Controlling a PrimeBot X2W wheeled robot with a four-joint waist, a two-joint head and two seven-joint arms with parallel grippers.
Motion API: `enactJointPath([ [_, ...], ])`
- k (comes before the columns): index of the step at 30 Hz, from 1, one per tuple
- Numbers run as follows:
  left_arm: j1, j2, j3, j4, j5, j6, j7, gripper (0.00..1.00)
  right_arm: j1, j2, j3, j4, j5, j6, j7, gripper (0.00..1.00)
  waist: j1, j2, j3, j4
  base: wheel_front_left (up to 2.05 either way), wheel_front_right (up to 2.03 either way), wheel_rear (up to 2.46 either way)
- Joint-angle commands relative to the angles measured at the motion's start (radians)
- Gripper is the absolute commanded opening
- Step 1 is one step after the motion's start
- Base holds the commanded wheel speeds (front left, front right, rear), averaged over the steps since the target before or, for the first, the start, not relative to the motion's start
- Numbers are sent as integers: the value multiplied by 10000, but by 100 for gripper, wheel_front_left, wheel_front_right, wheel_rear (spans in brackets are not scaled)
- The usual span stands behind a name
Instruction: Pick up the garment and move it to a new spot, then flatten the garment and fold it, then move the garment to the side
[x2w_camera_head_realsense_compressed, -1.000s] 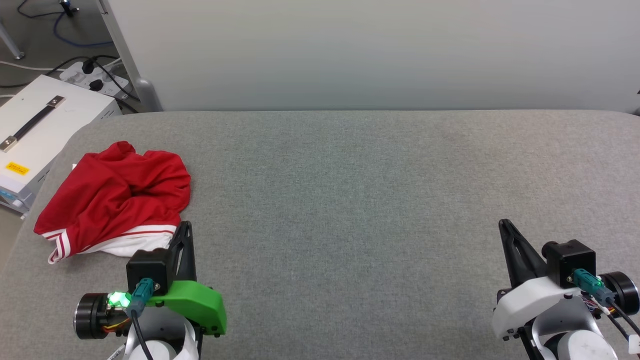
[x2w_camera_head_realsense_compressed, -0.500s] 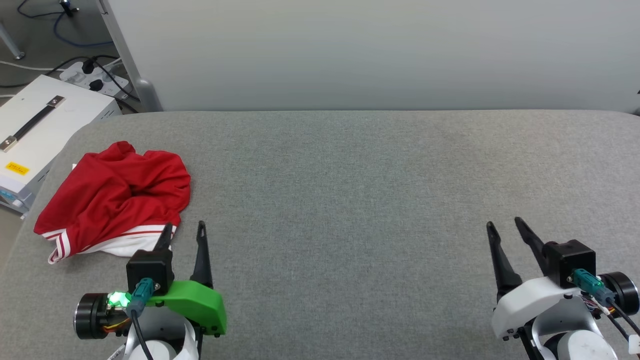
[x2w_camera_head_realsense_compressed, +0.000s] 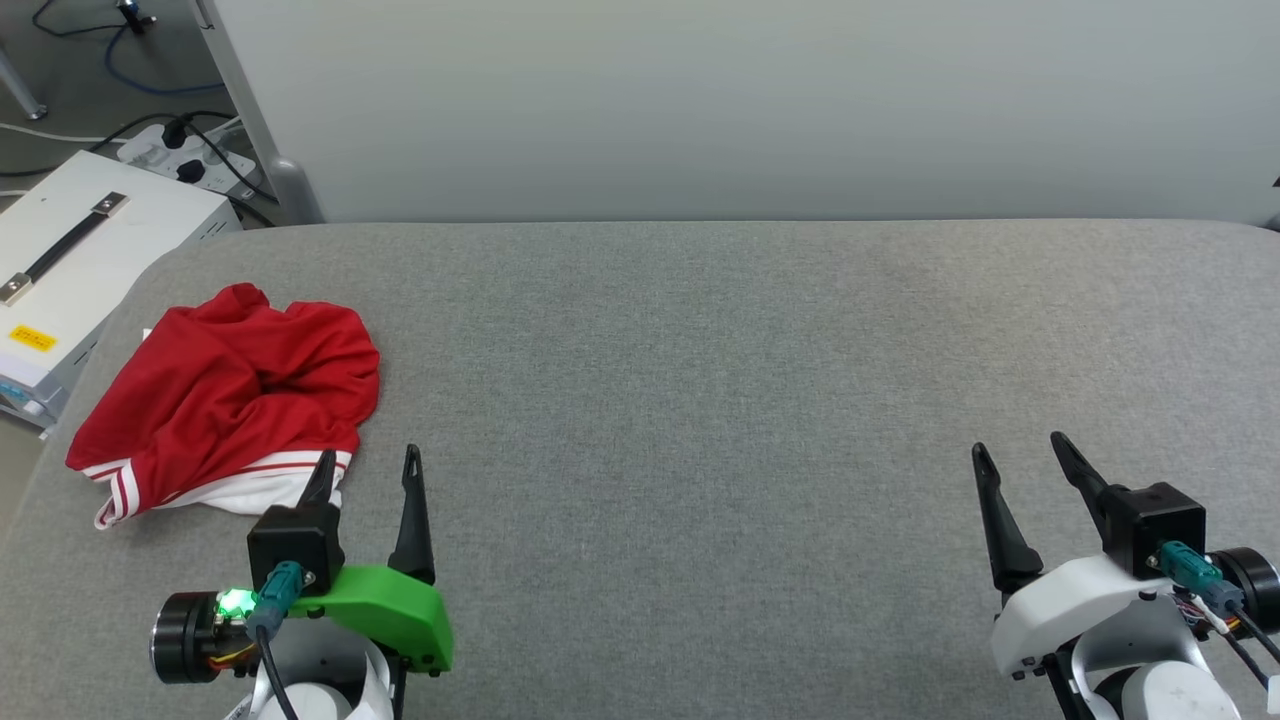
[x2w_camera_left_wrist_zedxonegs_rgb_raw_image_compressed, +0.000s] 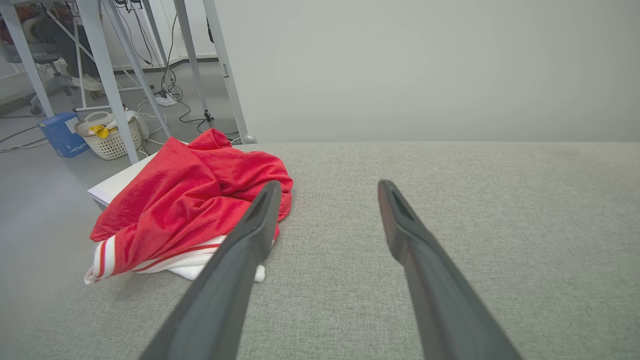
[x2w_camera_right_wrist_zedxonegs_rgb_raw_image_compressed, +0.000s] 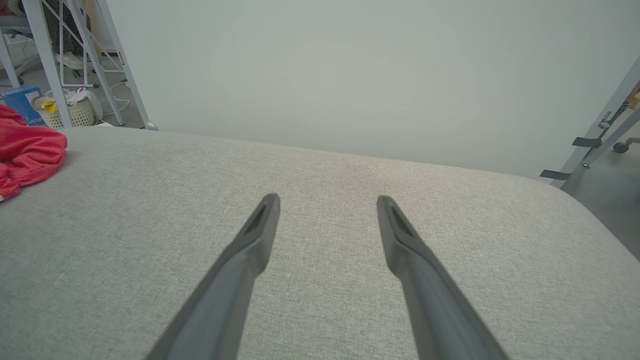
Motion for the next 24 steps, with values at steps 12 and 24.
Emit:
enactJointPath([
  [12, 69, -12, 51, 119, -425, -76, -355, 100, -127, -6, -139, 106, 243, -2, -360, 100, 0, 24, 2, -18, 0, 0, 0],
  [24, 50, -17, 31, 329, -752, -116, -602, 100, -201, -7, -196, 188, 332, -3, -604, 100, 0, 35, 65, 8, 0, 0, 0],
])
